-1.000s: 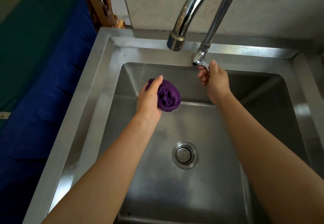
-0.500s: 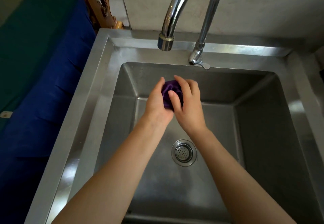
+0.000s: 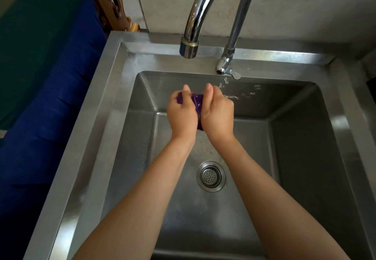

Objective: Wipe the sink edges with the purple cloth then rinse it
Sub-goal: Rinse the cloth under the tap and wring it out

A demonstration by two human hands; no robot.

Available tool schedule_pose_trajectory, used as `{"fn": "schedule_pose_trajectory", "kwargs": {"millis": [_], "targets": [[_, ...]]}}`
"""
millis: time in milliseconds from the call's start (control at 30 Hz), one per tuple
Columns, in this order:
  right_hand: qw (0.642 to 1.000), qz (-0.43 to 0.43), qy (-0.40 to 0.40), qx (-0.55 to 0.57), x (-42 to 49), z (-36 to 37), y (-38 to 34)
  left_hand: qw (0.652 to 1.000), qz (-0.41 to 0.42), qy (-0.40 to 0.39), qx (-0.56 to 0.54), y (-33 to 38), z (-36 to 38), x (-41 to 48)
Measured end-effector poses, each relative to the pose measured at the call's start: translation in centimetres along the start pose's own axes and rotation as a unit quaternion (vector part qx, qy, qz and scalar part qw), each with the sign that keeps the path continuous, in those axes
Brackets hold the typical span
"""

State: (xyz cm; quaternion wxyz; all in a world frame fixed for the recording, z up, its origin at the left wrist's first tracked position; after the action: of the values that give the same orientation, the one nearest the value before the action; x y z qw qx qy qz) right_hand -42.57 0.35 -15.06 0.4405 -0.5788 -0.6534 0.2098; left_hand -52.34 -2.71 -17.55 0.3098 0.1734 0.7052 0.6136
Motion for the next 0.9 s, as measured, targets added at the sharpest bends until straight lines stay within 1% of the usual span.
{"fn": "schedule_pose_trajectory", "kwargs": {"millis": [33, 133, 200, 233, 267, 300, 367, 400, 467, 533, 667, 733, 800, 900], "targets": [[0.999, 0.031, -0.019, 0.008, 0.1, 0.3, 0.4, 1.0, 0.018, 0.007, 0.018, 0.1, -0.1, 0.0], [0.987, 0.117, -0.113, -0.003, 0.5, 1.7, 1.8, 0.997, 0.057, 0.01, 0.06, 0.0, -0.7, -0.1], [0.978, 0.154, -0.141, 0.005, 0.5, 1.9, 2.3, 0.991, 0.086, -0.013, 0.099, 0.0, -0.9, -0.1], [0.976, 0.159, -0.145, 0.018, 0.3, 1.7, 2.3, 0.988, 0.095, -0.02, 0.121, 0.0, -0.8, 0.0], [0.978, 0.148, -0.144, 0.038, -0.1, 1.4, 2.1, 0.986, 0.093, -0.015, 0.134, 0.0, -0.9, 0.2], [0.981, 0.121, -0.14, 0.054, -0.7, 1.0, 1.8, 0.988, 0.072, 0.001, 0.136, 0.0, -1.0, 0.6], [0.987, 0.033, -0.147, 0.052, -2.3, 0.4, 0.6, 0.996, -0.018, 0.03, 0.081, -0.6, -1.0, 1.3], [0.987, -0.009, -0.153, 0.044, -2.8, 0.3, 0.2, 0.996, -0.069, 0.03, 0.053, -1.1, -0.8, 1.5], [0.988, -0.067, -0.137, 0.031, -2.5, 0.1, -0.3, 0.988, -0.149, 0.011, 0.045, -1.6, -0.3, 1.1], [0.989, -0.104, -0.106, 0.002, -1.6, 0.0, -0.1, 0.982, -0.185, -0.006, 0.046, -1.7, -0.1, 0.6], [0.993, -0.113, -0.032, -0.033, -0.8, -0.1, 0.6, 0.989, -0.129, 0.011, 0.078, -1.0, -0.1, 0.4], [0.995, -0.088, -0.019, -0.037, -0.8, 0.1, 0.6, 0.993, -0.073, 0.032, 0.09, -0.4, -0.3, 0.3], [0.998, -0.031, -0.032, -0.034, -0.8, 0.4, 0.7, 0.992, -0.001, 0.045, 0.117, 0.4, -0.5, 0.1], [0.993, 0.073, -0.09, -0.019, -0.8, 1.0, 1.1, 0.979, 0.095, 0.047, 0.173, 1.2, -0.7, 0.2]]}}
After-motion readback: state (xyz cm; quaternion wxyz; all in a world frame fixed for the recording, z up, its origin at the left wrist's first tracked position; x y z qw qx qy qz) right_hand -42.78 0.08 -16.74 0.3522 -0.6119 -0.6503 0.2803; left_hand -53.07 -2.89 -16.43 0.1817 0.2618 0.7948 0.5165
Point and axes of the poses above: each hand's wrist, its own x-axis towards the middle knuckle, its own z-axis out of the palm, y = z × x, the point moved 6 cm from there along x, towards the middle knuckle, and after that the axes turned 7 degrees about y, right-handed, at the moved point
